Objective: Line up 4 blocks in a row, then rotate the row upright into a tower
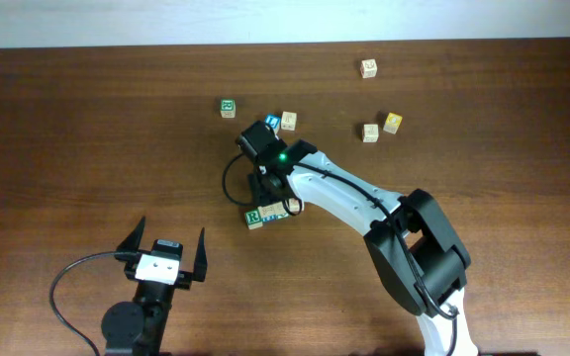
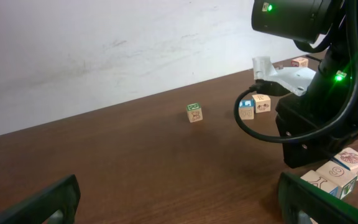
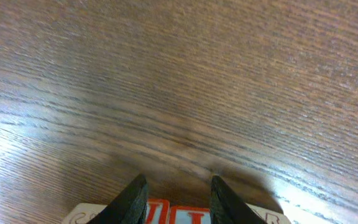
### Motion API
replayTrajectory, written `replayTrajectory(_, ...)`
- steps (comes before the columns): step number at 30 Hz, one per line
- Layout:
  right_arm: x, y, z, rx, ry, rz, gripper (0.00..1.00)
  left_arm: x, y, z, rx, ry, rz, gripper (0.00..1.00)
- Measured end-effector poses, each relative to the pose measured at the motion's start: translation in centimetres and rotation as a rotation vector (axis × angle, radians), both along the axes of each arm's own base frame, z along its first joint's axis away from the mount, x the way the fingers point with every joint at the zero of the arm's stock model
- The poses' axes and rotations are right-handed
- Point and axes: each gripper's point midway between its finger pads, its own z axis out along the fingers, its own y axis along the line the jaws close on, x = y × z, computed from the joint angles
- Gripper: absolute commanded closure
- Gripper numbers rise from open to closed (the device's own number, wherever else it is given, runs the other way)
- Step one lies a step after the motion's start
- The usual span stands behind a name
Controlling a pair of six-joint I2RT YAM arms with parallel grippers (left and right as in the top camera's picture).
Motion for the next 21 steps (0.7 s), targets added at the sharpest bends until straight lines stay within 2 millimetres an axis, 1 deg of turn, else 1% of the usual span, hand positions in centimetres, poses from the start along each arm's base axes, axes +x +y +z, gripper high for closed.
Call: replayTrajectory(21, -0.80, -0.33, -0.24, -0.011, 0.037, 0.004, 0.67, 0.00, 0.00, 0.00, 0.000, 0.000, 0.000, 0.01)
